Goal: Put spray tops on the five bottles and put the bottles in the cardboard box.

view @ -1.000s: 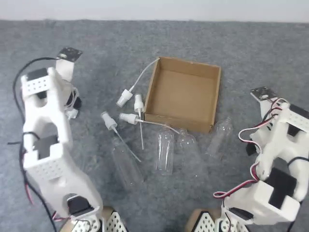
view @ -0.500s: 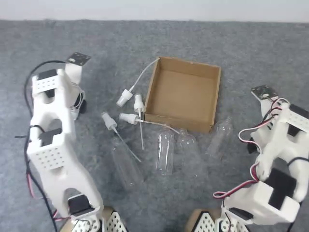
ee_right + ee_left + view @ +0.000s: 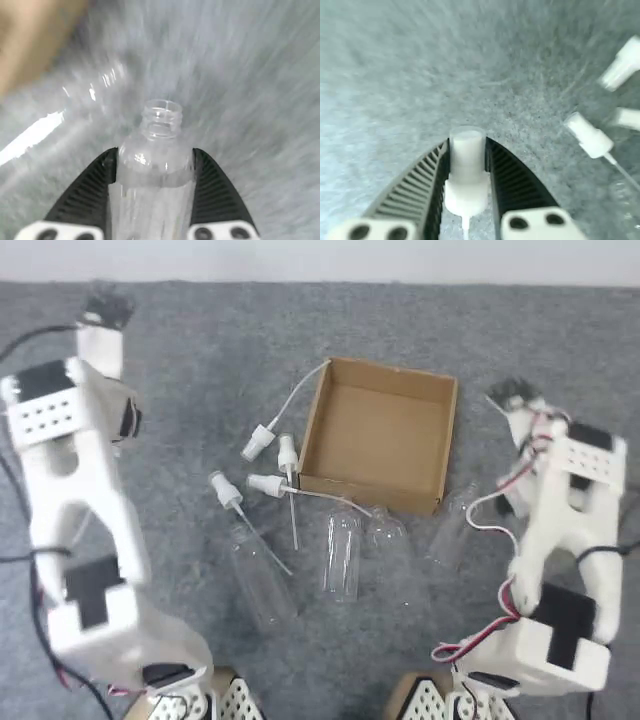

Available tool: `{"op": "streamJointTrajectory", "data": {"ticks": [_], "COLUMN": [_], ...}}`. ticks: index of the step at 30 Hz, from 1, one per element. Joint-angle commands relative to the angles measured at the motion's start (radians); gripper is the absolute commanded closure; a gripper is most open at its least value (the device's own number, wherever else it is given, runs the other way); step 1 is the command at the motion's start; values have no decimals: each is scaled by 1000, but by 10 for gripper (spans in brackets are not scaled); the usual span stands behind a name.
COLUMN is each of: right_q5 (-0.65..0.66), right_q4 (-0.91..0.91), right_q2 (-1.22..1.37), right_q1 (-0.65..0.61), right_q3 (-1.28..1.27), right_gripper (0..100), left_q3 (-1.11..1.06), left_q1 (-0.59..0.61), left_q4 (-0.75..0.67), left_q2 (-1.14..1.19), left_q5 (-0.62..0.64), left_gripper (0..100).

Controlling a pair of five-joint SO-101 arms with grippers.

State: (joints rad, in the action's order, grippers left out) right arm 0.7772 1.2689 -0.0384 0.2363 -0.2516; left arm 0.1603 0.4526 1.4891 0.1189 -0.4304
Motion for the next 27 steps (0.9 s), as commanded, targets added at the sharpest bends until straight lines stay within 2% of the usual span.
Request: {"op": "streamJointTrajectory", "data": {"ticks": [1,7,13,17,21,27], "right_q5": [-146,-411,-597,-626,-618,-618], "right_q4": [70,35,-260,-492,-653,-702], "right_q2": [-142,-348,-565,-707,-842,-952], "right_q1": [-143,-441,-705,-857,-980,-1106], "right_q3": [192,204,-46,-351,-575,-700], "right_gripper": [993,993,993,993,993,993], "left_q3": [-56,-125,-127,-130,-133,-278], "left_q1": [-2,-63,-226,-308,-387,-411], "left_q4": [21,21,-60,-173,-305,-493], "left_q2": [-334,-695,-914,-934,-933,-934], "left_q5": [58,173,408,623,753,921], "left_gripper": [984,984,989,989,989,989]}}
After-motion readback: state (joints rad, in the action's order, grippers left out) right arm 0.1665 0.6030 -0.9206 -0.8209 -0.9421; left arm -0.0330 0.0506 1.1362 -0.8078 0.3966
